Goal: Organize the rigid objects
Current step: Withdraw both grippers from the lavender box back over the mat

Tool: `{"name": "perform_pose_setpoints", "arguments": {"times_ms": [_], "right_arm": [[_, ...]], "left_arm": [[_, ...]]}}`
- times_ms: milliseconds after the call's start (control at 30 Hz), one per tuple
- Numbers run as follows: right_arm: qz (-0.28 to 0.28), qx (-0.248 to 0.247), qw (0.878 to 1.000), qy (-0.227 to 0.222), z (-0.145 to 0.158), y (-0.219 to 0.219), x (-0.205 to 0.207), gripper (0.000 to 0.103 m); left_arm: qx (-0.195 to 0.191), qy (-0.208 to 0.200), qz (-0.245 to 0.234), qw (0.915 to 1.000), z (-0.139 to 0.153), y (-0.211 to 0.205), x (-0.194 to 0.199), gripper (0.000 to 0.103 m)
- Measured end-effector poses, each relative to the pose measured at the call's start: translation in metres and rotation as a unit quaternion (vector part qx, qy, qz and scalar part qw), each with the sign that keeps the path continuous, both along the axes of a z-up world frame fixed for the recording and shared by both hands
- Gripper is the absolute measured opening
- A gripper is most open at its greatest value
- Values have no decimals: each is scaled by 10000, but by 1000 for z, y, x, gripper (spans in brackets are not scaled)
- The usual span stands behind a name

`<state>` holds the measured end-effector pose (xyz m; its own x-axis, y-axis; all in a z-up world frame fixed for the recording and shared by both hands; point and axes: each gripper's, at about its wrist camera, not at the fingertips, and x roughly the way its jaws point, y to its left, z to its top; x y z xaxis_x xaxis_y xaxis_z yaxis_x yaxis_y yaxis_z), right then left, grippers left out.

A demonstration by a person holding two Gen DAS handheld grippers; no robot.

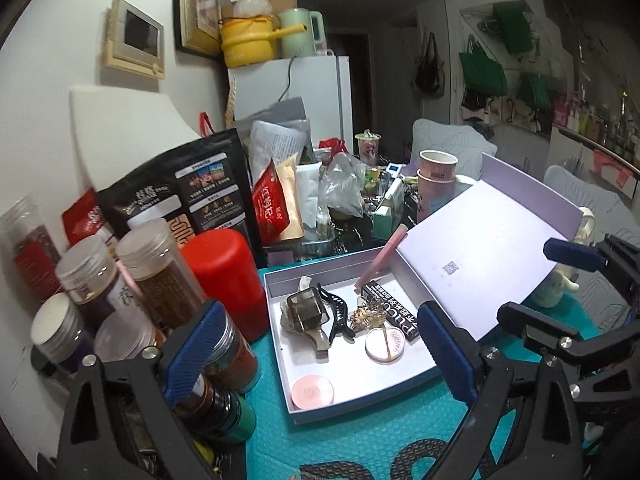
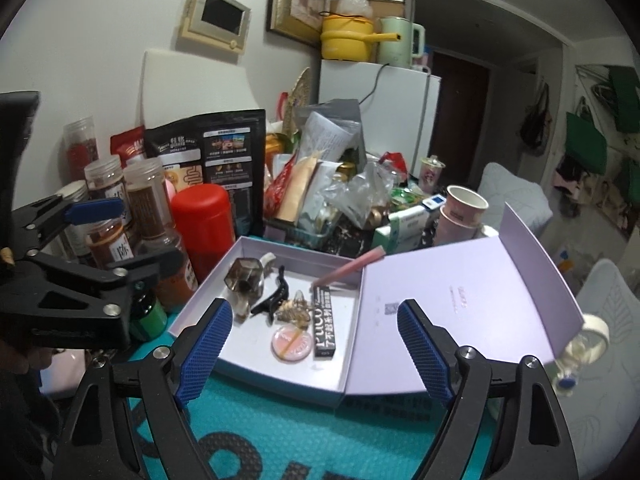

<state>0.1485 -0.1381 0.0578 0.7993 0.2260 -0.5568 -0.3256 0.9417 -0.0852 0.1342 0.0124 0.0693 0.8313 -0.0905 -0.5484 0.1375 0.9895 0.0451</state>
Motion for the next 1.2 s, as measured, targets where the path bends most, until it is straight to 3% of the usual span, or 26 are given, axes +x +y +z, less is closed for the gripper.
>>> {"name": "perform_pose_setpoints", "arguments": {"times_ms": [367, 633, 1200], "right_arm": [[-227, 217, 9995, 96, -13, -9, -37, 91], [-378, 461, 9971, 479, -34, -15, -54, 92], [-411, 335, 9961, 702, -56, -10, -70, 92]], "left_arm": [[-126, 197, 32, 9997, -14, -5, -34, 98], [-214, 301, 92, 9993, -34, -4, -54, 98], [-436, 765, 175, 9960, -66, 0, -71, 98]]}}
